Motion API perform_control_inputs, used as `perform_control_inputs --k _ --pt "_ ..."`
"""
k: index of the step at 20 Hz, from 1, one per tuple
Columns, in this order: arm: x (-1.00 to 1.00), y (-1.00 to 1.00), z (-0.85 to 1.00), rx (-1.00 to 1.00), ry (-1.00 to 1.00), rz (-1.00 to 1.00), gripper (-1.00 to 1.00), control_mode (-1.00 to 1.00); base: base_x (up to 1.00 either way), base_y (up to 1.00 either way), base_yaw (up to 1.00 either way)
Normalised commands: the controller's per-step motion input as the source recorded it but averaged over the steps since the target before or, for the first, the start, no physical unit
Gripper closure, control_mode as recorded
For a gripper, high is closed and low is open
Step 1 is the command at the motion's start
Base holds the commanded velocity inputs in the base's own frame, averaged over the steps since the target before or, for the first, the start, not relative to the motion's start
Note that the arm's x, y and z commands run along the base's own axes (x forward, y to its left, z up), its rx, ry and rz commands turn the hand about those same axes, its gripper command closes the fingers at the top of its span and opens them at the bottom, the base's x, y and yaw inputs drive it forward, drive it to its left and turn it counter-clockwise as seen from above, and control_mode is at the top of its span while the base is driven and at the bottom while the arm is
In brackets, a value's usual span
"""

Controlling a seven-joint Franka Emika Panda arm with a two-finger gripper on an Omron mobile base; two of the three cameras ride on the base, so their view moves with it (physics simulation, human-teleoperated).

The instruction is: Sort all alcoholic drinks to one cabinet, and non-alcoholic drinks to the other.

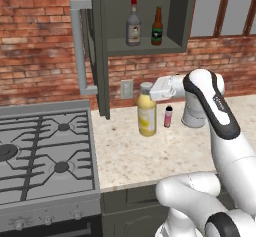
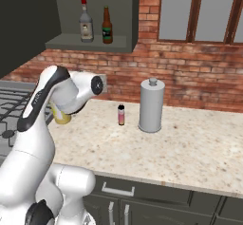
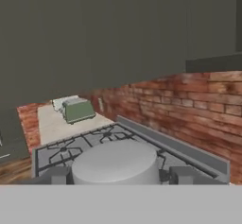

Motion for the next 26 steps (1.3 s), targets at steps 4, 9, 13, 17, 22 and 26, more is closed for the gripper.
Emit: perform_control_inputs --k 4,9,13,17,22,26 --pt "-0.39 -0.24 0.45 0.0 0.03 -0.18 1.0 -1.0 0.0 0.0 0.0" --pt "-0.59 -0.22 0.35 0.0 0.05 -0.2 1.0 -1.0 0.0 0.0 0.0" --pt "-0.62 -0.21 0.16 0.0 0.06 -0.2 1.0 -1.0 0.0 0.0 0.0" --pt "-0.42 -0.26 0.07 0.0 0.09 -0.2 1.0 -1.0 0.0 0.0 0.0" --pt "-0.19 -0.16 0.26 0.0 0.04 -0.2 1.0 -1.0 0.0 0.0 0.0" --pt "0.0 -0.05 0.49 -0.02 0.01 -0.17 1.0 -1.0 0.0 0.0 0.0"
